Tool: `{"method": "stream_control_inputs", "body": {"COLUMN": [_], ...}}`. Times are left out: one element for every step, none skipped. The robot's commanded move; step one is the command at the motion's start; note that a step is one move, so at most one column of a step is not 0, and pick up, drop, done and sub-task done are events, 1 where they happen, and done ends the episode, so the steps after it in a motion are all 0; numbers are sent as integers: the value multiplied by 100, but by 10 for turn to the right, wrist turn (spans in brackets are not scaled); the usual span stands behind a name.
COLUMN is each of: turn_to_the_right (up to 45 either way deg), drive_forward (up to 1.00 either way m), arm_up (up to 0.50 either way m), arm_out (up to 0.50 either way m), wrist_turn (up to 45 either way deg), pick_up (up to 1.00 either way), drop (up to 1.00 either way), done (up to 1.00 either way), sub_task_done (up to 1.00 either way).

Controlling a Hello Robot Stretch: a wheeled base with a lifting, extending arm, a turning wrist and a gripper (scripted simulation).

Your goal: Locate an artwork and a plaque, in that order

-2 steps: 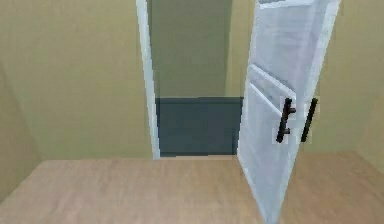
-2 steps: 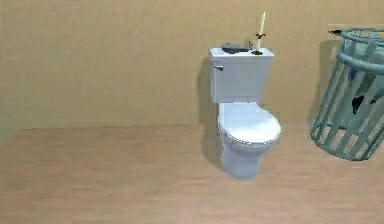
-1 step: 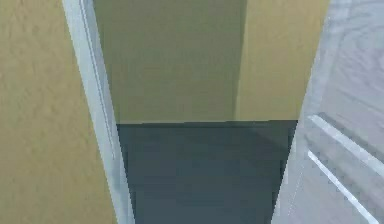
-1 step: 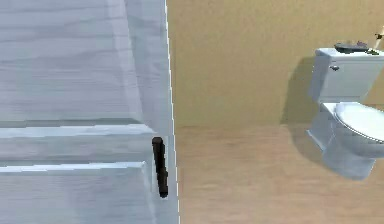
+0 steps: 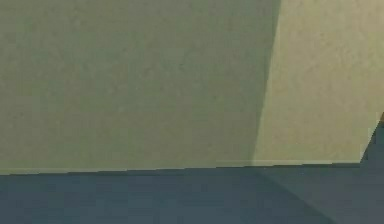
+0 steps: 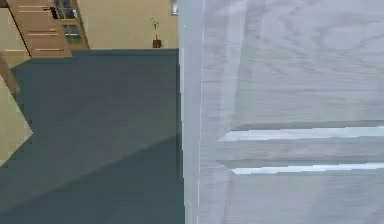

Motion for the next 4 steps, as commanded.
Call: {"method": "stream_control_inputs", "body": {"turn_to_the_right": [450,60,0,60], "drive_forward": [0,0,50,0], "arm_up": [0,0,0,0], "arm_out": [0,0,0,0], "wrist_turn": [0,0,0,0], "pick_up": [0,0,0,0], "drop": [0,0,0,0], "done": [0,0,0,0], "sub_task_done": [0,0,0,0]}}
